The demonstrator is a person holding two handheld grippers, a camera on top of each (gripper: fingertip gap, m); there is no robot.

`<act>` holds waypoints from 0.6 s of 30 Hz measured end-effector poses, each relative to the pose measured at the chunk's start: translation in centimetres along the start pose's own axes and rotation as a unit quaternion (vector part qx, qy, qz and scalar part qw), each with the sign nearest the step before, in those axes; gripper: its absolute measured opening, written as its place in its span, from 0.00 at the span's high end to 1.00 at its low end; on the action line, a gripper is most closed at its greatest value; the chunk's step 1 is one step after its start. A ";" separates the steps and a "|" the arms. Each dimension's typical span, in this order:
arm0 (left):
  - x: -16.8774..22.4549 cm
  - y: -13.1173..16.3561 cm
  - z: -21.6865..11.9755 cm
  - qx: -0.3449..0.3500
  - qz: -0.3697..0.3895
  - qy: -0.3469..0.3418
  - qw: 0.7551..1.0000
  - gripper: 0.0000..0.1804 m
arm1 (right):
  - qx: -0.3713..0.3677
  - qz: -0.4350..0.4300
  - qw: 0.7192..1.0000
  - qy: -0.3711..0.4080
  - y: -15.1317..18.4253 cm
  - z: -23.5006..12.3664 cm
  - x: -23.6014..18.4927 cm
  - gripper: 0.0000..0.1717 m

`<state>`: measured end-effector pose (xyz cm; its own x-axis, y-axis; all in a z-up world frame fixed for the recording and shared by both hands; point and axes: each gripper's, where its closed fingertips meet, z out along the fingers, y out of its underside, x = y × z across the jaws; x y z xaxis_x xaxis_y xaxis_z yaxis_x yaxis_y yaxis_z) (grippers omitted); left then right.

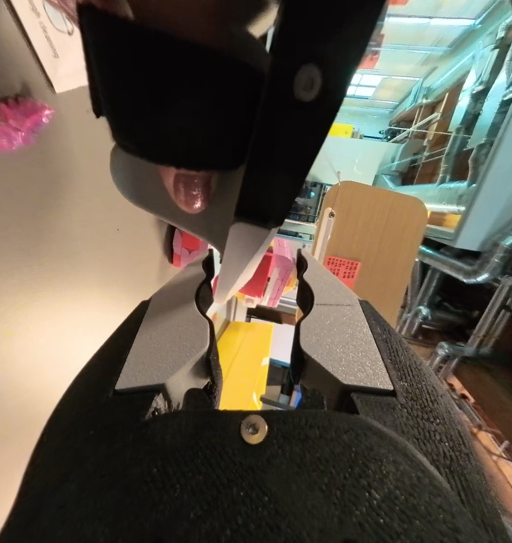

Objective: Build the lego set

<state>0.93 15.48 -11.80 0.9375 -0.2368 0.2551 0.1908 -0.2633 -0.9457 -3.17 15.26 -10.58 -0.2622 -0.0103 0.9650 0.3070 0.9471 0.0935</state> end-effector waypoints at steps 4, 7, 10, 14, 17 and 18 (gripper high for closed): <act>0.0 0.0 0.0 0.000 -0.003 0.005 1.000 0.84 | 0.005 0.050 0.998 -0.023 -0.2 -0.1 -0.7 0.51; 0.3 -1.0 -0.5 0.031 -0.034 0.041 0.998 0.83 | 0.026 0.131 0.990 -0.048 -0.1 -0.6 -0.3 0.39; 1.9 -3.2 -2.1 0.090 -0.080 0.147 0.982 0.83 | 0.093 0.189 0.976 -0.058 -1.1 -2.3 1.7 0.37; 6.5 -6.2 -6.2 0.161 -0.135 0.377 0.902 0.83 | 0.203 0.228 0.948 -0.088 -3.5 -5.9 4.4 0.43; 8.2 -7.0 -8.4 0.169 -0.177 0.489 0.837 0.84 | 0.257 0.246 0.928 -0.112 -4.9 -8.2 5.8 0.47; 8.6 -7.0 -8.9 0.163 -0.189 0.515 0.820 0.84 | 0.270 0.252 0.921 -0.122 -5.4 -8.8 6.2 0.48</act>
<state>5.08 6.97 -1.23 0.0830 -0.9039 0.4195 0.6363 -0.2759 -0.7204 1.60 7.27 -2.98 -0.4283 0.4852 0.7623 -0.0372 0.8334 -0.5514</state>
